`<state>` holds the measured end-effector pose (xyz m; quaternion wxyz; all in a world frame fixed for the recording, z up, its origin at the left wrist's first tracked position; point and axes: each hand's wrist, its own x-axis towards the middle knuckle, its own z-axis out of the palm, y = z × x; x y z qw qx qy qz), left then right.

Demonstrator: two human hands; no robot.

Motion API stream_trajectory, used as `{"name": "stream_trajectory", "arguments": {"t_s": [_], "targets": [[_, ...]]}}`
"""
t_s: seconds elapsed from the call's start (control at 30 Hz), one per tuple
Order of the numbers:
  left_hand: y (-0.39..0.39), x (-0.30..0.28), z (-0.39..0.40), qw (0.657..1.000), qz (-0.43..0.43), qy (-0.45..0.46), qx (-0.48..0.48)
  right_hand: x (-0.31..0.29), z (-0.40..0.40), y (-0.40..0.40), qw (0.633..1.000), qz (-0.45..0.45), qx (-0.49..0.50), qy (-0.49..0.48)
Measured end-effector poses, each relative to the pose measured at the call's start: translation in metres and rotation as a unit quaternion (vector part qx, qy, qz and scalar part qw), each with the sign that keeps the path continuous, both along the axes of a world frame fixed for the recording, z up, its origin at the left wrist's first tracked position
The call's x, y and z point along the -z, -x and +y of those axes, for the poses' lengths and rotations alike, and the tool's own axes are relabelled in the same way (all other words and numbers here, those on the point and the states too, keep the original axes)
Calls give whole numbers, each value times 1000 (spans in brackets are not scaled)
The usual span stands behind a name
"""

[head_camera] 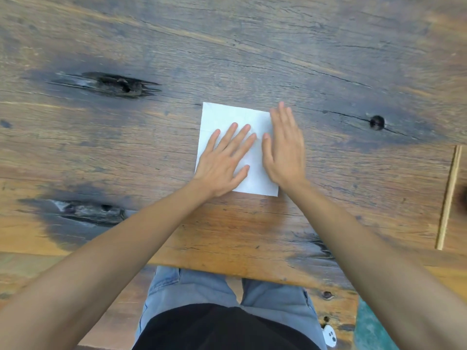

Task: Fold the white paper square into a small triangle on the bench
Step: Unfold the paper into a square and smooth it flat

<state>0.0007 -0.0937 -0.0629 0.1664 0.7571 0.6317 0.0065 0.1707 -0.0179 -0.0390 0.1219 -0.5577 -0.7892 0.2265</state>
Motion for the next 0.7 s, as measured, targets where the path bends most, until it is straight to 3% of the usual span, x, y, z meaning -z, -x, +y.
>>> {"name": "stream_trajectory", "arguments": {"t_s": [0.1, 0.23, 0.7], "targets": [[6, 4, 0, 999, 5, -19, -47, 9, -18, 24, 996, -63, -66, 7], [19, 11, 4, 999, 11, -4, -34, 28, -29, 23, 989, -129, -67, 28], [43, 20, -3, 993, 29, 5, -114, 36, -22, 1, 989, -147, -13, 30]]}}
